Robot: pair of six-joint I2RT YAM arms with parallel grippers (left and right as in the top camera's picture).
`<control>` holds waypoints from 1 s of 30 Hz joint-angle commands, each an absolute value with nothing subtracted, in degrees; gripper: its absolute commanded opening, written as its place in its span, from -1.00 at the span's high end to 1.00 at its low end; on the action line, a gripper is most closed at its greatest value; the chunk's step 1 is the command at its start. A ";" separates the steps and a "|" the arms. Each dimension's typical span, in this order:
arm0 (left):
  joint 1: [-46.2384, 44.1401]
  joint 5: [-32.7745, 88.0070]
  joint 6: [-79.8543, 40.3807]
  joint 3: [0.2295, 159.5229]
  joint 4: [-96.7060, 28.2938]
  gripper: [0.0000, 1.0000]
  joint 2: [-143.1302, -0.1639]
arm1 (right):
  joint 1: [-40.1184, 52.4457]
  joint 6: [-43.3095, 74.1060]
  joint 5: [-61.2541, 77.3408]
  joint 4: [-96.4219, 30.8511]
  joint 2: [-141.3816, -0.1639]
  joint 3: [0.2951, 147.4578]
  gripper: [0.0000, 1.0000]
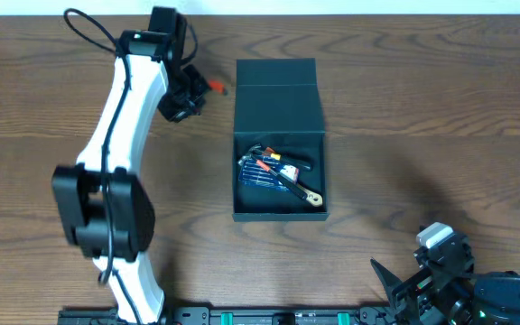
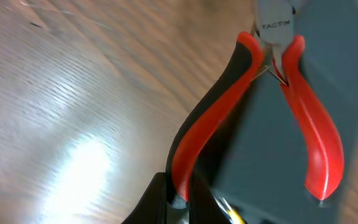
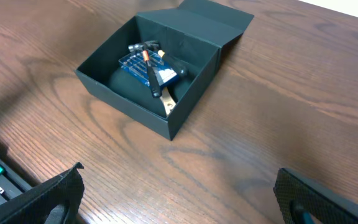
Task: Pack container
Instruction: 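Carry the pliers with the left gripper and lower them into the box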
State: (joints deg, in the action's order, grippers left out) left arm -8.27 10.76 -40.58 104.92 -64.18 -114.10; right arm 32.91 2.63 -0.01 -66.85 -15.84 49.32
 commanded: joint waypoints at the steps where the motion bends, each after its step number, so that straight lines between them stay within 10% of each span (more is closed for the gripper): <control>1: -12.10 10.87 -45.39 106.10 -64.40 0.87 -109.86 | 32.60 3.62 -0.19 -66.89 -15.70 49.28 -0.98; 30: -42.76 9.02 -85.01 80.34 -55.55 0.88 -98.15 | 32.60 3.62 -0.19 -66.89 -15.70 49.28 -0.99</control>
State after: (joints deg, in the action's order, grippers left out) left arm -41.85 9.08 -79.88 82.56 -57.82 -98.02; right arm 32.91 2.63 -0.01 -66.83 -15.84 49.32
